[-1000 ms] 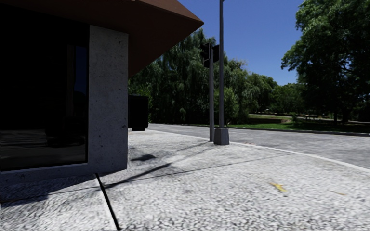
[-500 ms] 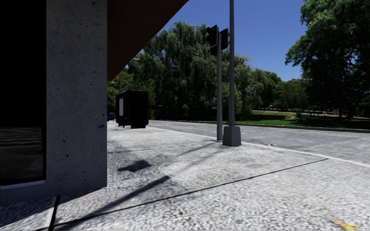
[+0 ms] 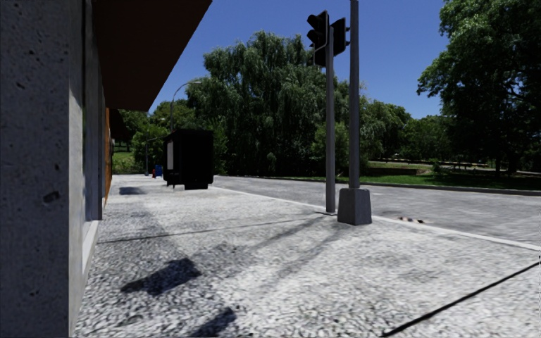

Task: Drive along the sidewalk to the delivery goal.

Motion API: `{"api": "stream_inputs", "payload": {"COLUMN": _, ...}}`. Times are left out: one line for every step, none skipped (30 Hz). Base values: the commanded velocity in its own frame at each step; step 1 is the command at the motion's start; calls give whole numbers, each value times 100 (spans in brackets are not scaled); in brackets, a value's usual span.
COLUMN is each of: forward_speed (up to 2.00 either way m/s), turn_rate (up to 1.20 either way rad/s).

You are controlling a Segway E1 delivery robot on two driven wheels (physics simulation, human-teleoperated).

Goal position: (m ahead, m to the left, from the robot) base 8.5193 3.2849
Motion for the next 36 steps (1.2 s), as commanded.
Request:
{"api": "stream_inputs", "payload": {"forward_speed": 200, "turn_rate": 0}}
{"api": "stream_inputs", "payload": {"forward_speed": 200, "turn_rate": 0}}
{"api": "stream_inputs", "payload": {"forward_speed": 200, "turn_rate": 0}}
{"api": "stream_inputs", "payload": {"forward_speed": 200, "turn_rate": 0}}
{"api": "stream_inputs", "payload": {"forward_speed": 200, "turn_rate": 24}}
{"api": "stream_inputs", "payload": {"forward_speed": 200, "turn_rate": 24}}
{"api": "stream_inputs", "payload": {"forward_speed": 200, "turn_rate": 36}}
{"api": "stream_inputs", "payload": {"forward_speed": 200, "turn_rate": 39}}
{"api": "stream_inputs", "payload": {"forward_speed": 200, "turn_rate": 40}}
{"api": "stream_inputs", "payload": {"forward_speed": 200, "turn_rate": 40}}
{"api": "stream_inputs", "payload": {"forward_speed": 200, "turn_rate": 40}}
{"api": "stream_inputs", "payload": {"forward_speed": 200, "turn_rate": 40}}
{"api": "stream_inputs", "payload": {"forward_speed": 200, "turn_rate": 40}}
{"api": "stream_inputs", "payload": {"forward_speed": 200, "turn_rate": 40}}
{"api": "stream_inputs", "payload": {"forward_speed": 200, "turn_rate": 40}}
{"api": "stream_inputs", "payload": {"forward_speed": 200, "turn_rate": 40}}
{"api": "stream_inputs", "payload": {"forward_speed": 200, "turn_rate": 40}}
{"api": "stream_inputs", "payload": {"forward_speed": 200, "turn_rate": 40}}
{"api": "stream_inputs", "payload": {"forward_speed": 200, "turn_rate": 40}}
{"api": "stream_inputs", "payload": {"forward_speed": 200, "turn_rate": 40}}
{"api": "stream_inputs", "payload": {"forward_speed": 200, "turn_rate": 40}}
{"api": "stream_inputs", "payload": {"forward_speed": 200, "turn_rate": 40}}
{"api": "stream_inputs", "payload": {"forward_speed": 200, "turn_rate": 40}}
{"api": "stream_inputs", "payload": {"forward_speed": 200, "turn_rate": 40}}
{"api": "stream_inputs", "payload": {"forward_speed": 200, "turn_rate": 40}}
{"api": "stream_inputs", "payload": {"forward_speed": 200, "turn_rate": 39}}
{"api": "stream_inputs", "payload": {"forward_speed": 200, "turn_rate": 39}}
{"api": "stream_inputs", "payload": {"forward_speed": 200, "turn_rate": 39}}
{"api": "stream_inputs", "payload": {"forward_speed": 200, "turn_rate": 39}}
{"api": "stream_inputs", "payload": {"forward_speed": 200, "turn_rate": 39}}
{"api": "stream_inputs", "payload": {"forward_speed": 200, "turn_rate": 39}}
{"api": "stream_inputs", "payload": {"forward_speed": 200, "turn_rate": 39}}
{"api": "stream_inputs", "payload": {"forward_speed": 200, "turn_rate": 38}}
{"api": "stream_inputs", "payload": {"forward_speed": 200, "turn_rate": 37}}
{"api": "stream_inputs", "payload": {"forward_speed": 200, "turn_rate": 29}}
{"api": "stream_inputs", "payload": {"forward_speed": 200, "turn_rate": 10}}
